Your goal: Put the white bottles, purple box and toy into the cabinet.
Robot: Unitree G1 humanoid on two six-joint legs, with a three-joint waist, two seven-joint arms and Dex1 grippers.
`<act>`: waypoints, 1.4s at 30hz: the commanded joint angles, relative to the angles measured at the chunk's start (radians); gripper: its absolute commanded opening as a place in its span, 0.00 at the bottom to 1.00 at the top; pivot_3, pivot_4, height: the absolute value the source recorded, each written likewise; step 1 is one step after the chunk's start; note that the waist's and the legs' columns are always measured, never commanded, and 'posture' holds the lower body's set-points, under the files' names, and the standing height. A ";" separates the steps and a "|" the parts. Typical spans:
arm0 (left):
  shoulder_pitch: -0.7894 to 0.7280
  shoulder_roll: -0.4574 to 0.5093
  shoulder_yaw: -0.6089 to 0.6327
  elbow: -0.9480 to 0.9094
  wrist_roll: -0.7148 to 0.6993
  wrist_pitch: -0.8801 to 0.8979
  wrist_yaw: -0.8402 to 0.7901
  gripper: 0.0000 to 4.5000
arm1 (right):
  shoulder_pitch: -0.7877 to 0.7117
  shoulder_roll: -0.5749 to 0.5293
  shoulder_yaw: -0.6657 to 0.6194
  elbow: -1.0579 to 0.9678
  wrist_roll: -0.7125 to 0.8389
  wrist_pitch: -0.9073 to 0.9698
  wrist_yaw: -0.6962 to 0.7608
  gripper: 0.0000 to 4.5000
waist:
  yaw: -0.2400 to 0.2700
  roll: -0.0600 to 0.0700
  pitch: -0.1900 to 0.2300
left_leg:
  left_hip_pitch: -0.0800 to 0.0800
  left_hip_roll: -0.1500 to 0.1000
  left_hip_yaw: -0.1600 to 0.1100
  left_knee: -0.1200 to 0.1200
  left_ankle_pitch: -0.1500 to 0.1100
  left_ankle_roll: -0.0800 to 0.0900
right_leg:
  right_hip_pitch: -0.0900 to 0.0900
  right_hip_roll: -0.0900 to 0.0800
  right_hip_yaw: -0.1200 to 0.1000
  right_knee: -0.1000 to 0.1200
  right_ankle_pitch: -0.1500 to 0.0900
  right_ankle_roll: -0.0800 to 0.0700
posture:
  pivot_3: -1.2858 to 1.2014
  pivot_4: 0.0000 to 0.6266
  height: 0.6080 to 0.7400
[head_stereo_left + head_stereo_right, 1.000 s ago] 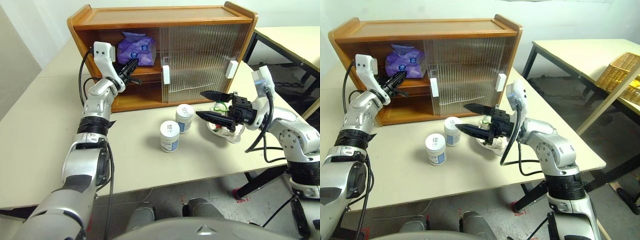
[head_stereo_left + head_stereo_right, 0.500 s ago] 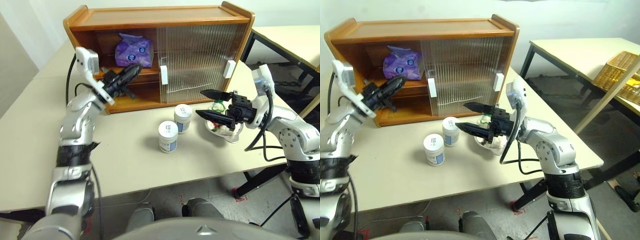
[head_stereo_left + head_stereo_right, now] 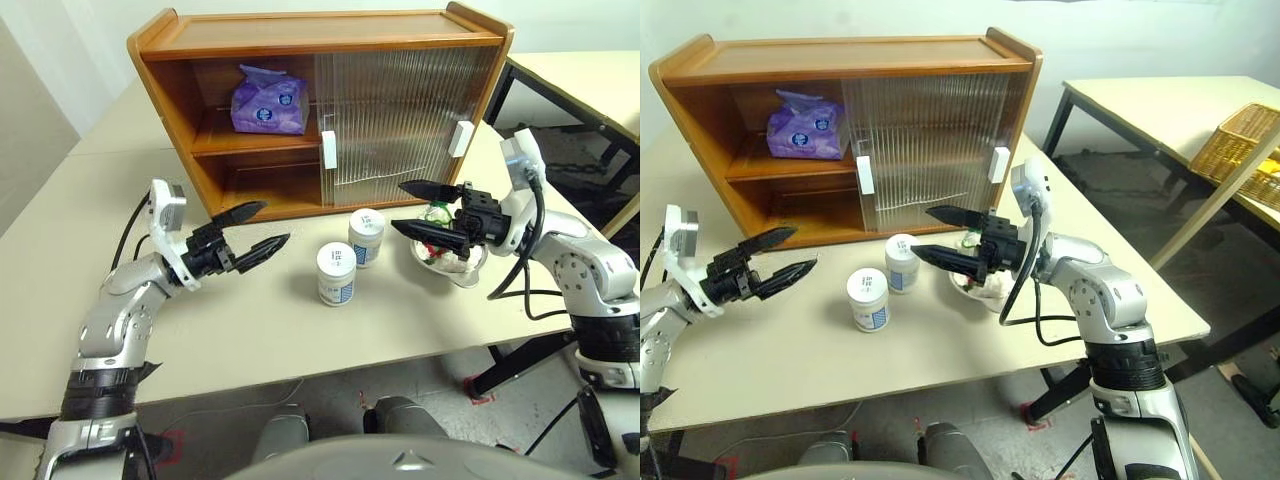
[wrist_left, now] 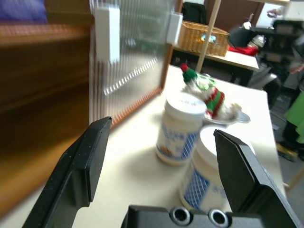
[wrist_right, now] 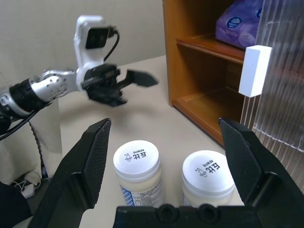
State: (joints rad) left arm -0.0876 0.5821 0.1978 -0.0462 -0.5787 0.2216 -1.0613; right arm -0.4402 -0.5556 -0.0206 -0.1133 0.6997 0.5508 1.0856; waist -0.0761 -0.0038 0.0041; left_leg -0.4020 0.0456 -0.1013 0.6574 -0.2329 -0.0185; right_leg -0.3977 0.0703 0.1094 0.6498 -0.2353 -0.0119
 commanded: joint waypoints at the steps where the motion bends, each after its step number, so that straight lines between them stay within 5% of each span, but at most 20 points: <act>1: 0.048 -0.001 -0.044 -0.035 0.015 -0.025 -0.046 0.99 | -0.012 -0.010 -0.001 -0.001 -0.010 0.000 0.007 1.00 | 0.001 0.000 0.000 | 0.000 0.001 -0.001 0.000 0.000 -0.001 | 0.000 0.000 0.001 0.000 0.000 -0.001 | 0.47 0.00 1.00; 23: 0.025 -0.059 -0.189 0.214 0.168 -0.249 -0.156 0.99 | -0.013 -0.029 -0.014 -0.035 0.003 0.017 -0.008 1.00 | -0.004 0.002 -0.001 | 0.001 0.002 -0.008 -0.002 -0.001 -0.001 | -0.002 0.002 0.006 0.000 0.001 -0.004 | 0.46 0.00 1.00; 42: -0.053 -0.093 -0.256 0.112 0.163 -0.124 -0.091 0.99 | 0.008 -0.041 -0.027 -0.065 0.015 0.030 -0.032 1.00 | -0.015 0.002 -0.001 | 0.001 -0.002 0.001 -0.001 -0.001 0.000 | -0.001 0.003 0.009 0.000 0.001 0.002 | 0.45 0.00 1.00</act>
State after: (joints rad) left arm -0.1322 0.4903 -0.0463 0.0771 -0.4238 0.0838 -1.1547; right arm -0.4362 -0.5903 -0.0315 -0.1600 0.7078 0.5731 1.0567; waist -0.0911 -0.0017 0.0029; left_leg -0.4006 0.0438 -0.1008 0.6568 -0.2337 -0.0182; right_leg -0.3984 0.0736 0.1188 0.6500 -0.2344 -0.0096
